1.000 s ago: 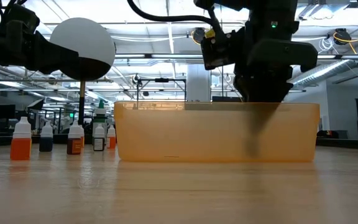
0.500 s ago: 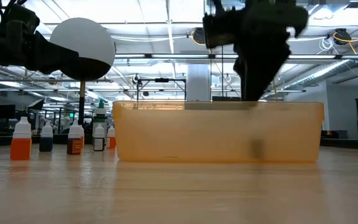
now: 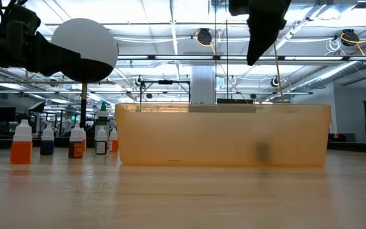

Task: Pick & Place food coloring
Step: Put the small black food coloring bottle into the container

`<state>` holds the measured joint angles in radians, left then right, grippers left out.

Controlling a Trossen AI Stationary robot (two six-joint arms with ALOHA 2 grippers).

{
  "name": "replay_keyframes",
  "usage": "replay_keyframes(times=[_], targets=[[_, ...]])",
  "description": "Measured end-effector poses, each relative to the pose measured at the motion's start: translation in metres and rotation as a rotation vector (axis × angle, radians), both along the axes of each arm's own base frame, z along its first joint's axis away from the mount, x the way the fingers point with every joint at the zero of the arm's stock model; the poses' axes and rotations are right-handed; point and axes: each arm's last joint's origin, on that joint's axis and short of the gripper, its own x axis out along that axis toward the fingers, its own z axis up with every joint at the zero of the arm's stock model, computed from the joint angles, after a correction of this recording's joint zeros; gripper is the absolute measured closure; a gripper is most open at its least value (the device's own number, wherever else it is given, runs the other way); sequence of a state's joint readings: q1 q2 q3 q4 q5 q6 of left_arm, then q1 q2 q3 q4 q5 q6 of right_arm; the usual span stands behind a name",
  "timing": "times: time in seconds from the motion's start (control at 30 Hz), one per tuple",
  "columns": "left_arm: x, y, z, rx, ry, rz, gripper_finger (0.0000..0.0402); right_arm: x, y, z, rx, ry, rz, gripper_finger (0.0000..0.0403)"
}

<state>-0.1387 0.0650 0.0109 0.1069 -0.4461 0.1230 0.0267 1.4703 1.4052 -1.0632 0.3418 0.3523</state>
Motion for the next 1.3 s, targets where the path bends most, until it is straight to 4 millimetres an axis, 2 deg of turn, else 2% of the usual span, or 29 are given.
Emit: replay_keyframes(times=[0.13,0.2,0.33,0.47,0.63,0.77,1.0,1.3], targets=[[0.000,0.000,0.000,0.000,0.001,0.000,0.0215,-0.013,-0.036,0.001,0.003,0.074,-0.127,0.0235],[0.000,0.000,0.000,0.000,0.000,0.000,0.0215,-0.019,-0.054,-0.005,0.006,0.126,-0.155,0.0228],[0.000,0.000,0.000,0.000,0.000,0.000,0.0215,-0.027,-0.086,-0.028,0.058,0.148,-0.193,0.0208],[0.000,0.000,0.000,0.000,0.000,0.000,0.0215,-0.037,-0.106,-0.061,0.158,0.127,-0.213,0.0189],[0.000,0.000,0.000,0.000,0.000,0.000,0.0215,-0.047,-0.115,-0.097,0.223,0.096,-0.223,0.0175],[0.000,0.000,0.000,0.000,0.000,0.000,0.0215,-0.052,-0.117,-0.115,0.211,0.082,-0.220,0.0172],[0.000,0.000,0.000,0.000,0.000,0.000,0.0215,-0.052,-0.117,-0.125,0.229,0.068,-0.211,0.0172],[0.000,0.000,0.000,0.000,0.000,0.000,0.0215,-0.034,-0.125,-0.143,0.293,0.183,-0.187,0.0178]])
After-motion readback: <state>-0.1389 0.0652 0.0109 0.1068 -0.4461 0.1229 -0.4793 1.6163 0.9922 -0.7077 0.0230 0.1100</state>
